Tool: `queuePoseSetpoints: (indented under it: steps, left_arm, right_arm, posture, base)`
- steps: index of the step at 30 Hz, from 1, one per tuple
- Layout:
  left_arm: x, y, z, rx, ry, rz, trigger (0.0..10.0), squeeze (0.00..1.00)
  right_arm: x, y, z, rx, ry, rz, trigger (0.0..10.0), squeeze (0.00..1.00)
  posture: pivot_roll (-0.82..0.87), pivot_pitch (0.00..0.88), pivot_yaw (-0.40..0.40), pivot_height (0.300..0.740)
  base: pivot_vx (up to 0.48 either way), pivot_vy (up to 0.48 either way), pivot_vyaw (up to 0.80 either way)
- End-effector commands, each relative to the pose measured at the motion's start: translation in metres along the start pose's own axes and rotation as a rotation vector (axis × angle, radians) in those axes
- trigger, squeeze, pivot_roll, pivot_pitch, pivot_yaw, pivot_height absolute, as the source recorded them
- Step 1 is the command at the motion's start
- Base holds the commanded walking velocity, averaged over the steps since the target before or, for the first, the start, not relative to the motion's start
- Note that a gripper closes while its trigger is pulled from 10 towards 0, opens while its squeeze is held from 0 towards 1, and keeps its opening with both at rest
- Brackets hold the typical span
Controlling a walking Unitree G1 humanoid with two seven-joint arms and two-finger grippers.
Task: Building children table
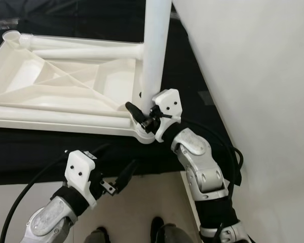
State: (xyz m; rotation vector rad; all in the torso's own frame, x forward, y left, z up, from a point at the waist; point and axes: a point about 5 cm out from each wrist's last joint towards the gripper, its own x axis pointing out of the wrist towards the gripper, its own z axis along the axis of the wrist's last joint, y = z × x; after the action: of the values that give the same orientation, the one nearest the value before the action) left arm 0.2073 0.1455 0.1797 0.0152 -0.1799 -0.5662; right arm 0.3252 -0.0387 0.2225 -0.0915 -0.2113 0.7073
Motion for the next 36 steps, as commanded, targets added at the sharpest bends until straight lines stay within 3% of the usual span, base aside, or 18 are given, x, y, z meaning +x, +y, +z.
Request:
queuePoseSetpoints:
  steps: [1, 2, 3, 5, 6, 9, 11, 12, 14, 15, 16, 17, 18, 22, 30, 31, 32, 36]
  left_arm:
    - [0.001, -0.003, -0.005, -0.020, 0.016, -0.009, 10.0, 0.00]
    - [0.001, -0.003, -0.004, -0.019, 0.013, -0.005, 10.0, 0.00]
    - [0.000, -0.002, -0.004, -0.015, 0.012, 0.001, 10.0, 0.00]
    - [-0.001, -0.001, -0.004, -0.012, 0.012, 0.005, 10.0, 0.00]
    - [-0.001, 0.000, -0.004, -0.009, 0.013, 0.008, 10.0, 0.00]
    - [-0.001, 0.001, -0.004, -0.009, 0.013, 0.009, 10.0, 0.00]
    - [0.000, 0.000, -0.004, -0.008, 0.012, 0.006, 10.0, 0.00]
    - [0.000, 0.000, -0.004, -0.008, 0.012, 0.005, 10.0, 0.00]
    - [0.000, 0.000, -0.004, -0.008, 0.012, 0.004, 10.0, 0.00]
    - [0.000, 0.000, -0.004, -0.008, 0.012, 0.003, 10.0, 0.00]
    - [0.000, 0.000, -0.004, -0.008, 0.012, 0.003, 10.0, 0.00]
    - [0.001, 0.000, -0.004, -0.009, 0.013, 0.002, 10.0, 0.00]
    - [0.001, 0.000, -0.004, -0.009, 0.013, 0.002, 10.0, 0.00]
    - [0.000, -0.001, -0.004, -0.006, 0.015, 0.004, 10.0, 0.00]
    - [-0.001, -0.001, -0.004, -0.006, 0.017, 0.006, 10.0, 0.00]
    - [-0.001, -0.001, -0.004, -0.007, 0.017, 0.005, 10.0, 0.00]
    - [-0.001, -0.002, -0.004, -0.008, 0.018, 0.004, 10.0, 0.00]
    - [-0.001, -0.003, -0.004, -0.011, 0.017, 0.003, 10.0, 0.00]
  right_arm:
    - [0.000, 0.007, -0.042, 0.072, 0.197, 0.011, 0.0, 0.00]
    - [0.003, 0.004, -0.041, 0.063, 0.193, 0.010, 2.8, 0.00]
    - [0.007, 0.000, -0.038, 0.056, 0.174, 0.016, 10.0, 0.00]
    - [0.009, -0.001, -0.035, 0.052, 0.161, 0.012, 10.0, 0.00]
    - [0.014, -0.004, -0.028, 0.063, 0.124, 0.058, 10.0, 1.00]
    - [0.016, -0.005, -0.019, 0.076, 0.078, 0.089, 10.0, 1.00]
    - [0.016, -0.003, 0.003, 0.100, -0.018, 0.226, 10.0, 1.00]
    - [0.015, -0.002, 0.010, 0.094, -0.046, 0.296, 10.0, 0.40]
    - [0.013, -0.001, 0.015, 0.079, -0.063, 0.374, 10.0, 0.40]
    - [0.011, 0.000, 0.019, 0.039, -0.071, 0.472, 10.0, 0.00]
    - [0.011, 0.000, 0.019, 0.039, -0.071, 0.472, 10.0, 0.00]
    - [0.009, 0.002, 0.019, -0.031, -0.064, 0.634, 10.0, 0.00]
    - [0.009, 0.002, 0.019, -0.031, -0.064, 0.634, 10.0, 0.00]
    - [0.001, 0.004, 0.014, -0.068, -0.013, 0.946, 10.0, 0.00]
    - [0.009, 0.000, 0.016, -0.040, -0.009, 0.978, 10.0, 0.00]
    - [0.011, 0.000, 0.018, -0.022, -0.011, 0.994, 9.3, 0.00]
    - [0.012, -0.001, 0.019, -0.007, -0.012, 1.020, 0.5, 0.00]
    - [0.013, -0.004, 0.018, 0.000, -0.008, 1.052, 0.0, 0.00]
  posture:
    - [0.09, 0.316, -0.119, 0.740]
    - [0.10, 0.313, -0.122, 0.740]
    - [0.10, 0.313, -0.123, 0.740]
    - [0.10, 0.313, -0.123, 0.740]
    - [0.10, 0.309, -0.123, 0.740]
    - [0.10, 0.308, -0.123, 0.740]
    - [0.10, 0.307, -0.121, 0.740]
    - [0.10, 0.307, -0.120, 0.740]
    - [0.10, 0.307, -0.120, 0.740]
    - [0.10, 0.308, -0.121, 0.740]
    - [0.10, 0.308, -0.121, 0.740]
    - [0.10, 0.307, -0.121, 0.740]
    - [0.10, 0.307, -0.121, 0.740]
    - [0.12, 0.310, -0.124, 0.740]
    - [0.12, 0.314, -0.122, 0.740]
    - [0.13, 0.314, -0.122, 0.740]
    - [0.13, 0.315, -0.123, 0.740]
    - [0.13, 0.314, -0.126, 0.740]
  base:
    - [0.000, 0.000, 0.00]
    - [0.000, 0.000, 0.00]
    - [0.000, 0.000, 0.00]
    - [0.000, 0.000, 0.00]
    - [0.000, 0.000, 0.00]
    - [0.000, 0.000, 0.00]
    - [0.000, 0.000, 0.00]
    - [0.000, 0.000, 0.00]
    - [0.000, 0.000, 0.00]
    - [0.000, 0.000, 0.00]
    - [0.000, 0.000, 0.00]
    - [0.000, 0.000, 0.00]
    - [0.000, 0.000, 0.00]
    - [0.000, 0.000, 0.00]
    - [0.000, 0.000, 0.00]
    - [0.000, 0.000, 0.00]
    - [0.000, 0.000, 0.00]
    - [0.000, 0.000, 0.00]
